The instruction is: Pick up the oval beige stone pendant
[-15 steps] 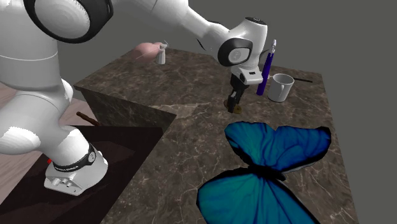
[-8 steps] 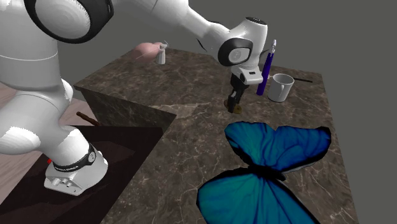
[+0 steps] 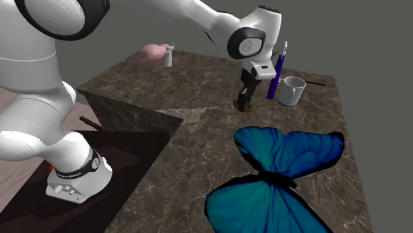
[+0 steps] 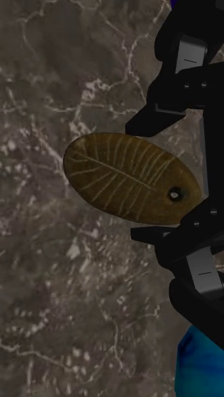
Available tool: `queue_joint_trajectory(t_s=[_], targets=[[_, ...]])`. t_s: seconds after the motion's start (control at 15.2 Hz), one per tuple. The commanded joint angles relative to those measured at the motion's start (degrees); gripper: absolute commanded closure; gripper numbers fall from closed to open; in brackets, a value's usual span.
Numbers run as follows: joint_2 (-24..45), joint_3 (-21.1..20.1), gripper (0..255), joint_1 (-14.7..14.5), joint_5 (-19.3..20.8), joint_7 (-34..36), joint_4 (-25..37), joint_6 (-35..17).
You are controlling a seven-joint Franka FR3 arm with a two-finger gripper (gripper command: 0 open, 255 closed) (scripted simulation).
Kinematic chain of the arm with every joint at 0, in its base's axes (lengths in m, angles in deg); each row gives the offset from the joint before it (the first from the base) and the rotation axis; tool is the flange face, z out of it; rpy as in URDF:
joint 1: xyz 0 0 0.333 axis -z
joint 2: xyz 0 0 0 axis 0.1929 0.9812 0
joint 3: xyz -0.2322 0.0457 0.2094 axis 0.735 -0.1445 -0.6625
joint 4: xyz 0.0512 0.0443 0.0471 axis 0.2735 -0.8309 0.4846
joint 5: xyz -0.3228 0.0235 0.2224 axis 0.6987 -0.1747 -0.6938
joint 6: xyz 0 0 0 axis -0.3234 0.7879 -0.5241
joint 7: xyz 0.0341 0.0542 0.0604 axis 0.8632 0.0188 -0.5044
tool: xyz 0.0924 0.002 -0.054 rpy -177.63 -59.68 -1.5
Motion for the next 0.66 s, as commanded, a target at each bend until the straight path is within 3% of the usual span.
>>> queue_joint_trajectory(t_s=[0.0,0.59], targets=[[-0.57,-0.10,255,0.02,-0.19,-0.05,0.60,1.18],[-2.57,-0.38,255,0.17,-0.85,-0.39,3.41,5.92]])
